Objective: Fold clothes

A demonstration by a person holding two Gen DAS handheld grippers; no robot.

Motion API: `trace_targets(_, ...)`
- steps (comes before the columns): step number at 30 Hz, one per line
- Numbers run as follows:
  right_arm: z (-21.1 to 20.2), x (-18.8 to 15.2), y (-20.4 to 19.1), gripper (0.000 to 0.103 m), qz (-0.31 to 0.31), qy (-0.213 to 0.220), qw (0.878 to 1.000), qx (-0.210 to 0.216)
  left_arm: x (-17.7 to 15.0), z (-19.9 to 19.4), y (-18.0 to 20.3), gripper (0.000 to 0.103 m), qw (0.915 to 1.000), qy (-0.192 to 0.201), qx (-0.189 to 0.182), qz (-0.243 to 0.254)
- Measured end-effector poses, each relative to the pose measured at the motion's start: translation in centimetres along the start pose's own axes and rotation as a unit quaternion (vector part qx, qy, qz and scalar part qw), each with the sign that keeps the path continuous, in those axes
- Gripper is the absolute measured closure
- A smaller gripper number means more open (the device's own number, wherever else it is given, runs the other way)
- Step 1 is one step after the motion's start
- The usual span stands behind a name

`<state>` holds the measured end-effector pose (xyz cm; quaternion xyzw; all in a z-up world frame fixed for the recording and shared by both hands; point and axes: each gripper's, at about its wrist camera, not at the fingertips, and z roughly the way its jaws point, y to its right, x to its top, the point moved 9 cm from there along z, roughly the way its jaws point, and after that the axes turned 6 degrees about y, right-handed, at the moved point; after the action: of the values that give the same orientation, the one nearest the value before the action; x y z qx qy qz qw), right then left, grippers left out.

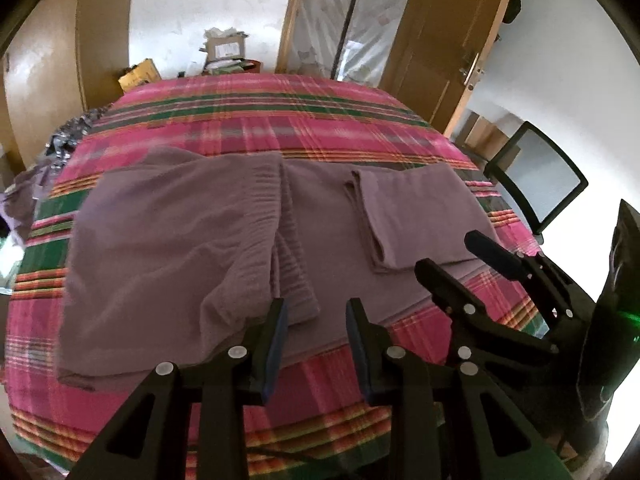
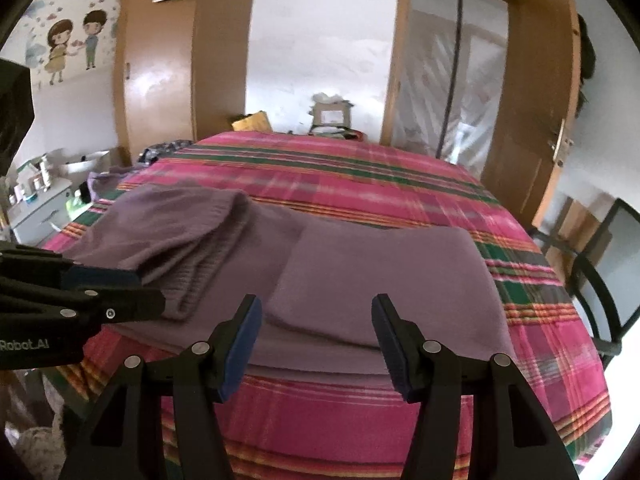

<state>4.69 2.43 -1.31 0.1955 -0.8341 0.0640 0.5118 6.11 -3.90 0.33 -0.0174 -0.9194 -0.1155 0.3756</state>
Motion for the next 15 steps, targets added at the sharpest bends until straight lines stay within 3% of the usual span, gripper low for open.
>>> trace_targets(13,-0.9,1.0,-2.9,0.043,-0.017,0.013,1.000,0.021,-0.4,-3.8,-2.2,0.072,0.9990,0.013,-0.039,-0.017)
trace_targets(15,-0.9,1.2,-3.4,0.043,-0.016,0.015,0.999,0.026,-0.1,-4.7,-4.1,0.072,0.9990,0.028,-0.023,-0.027)
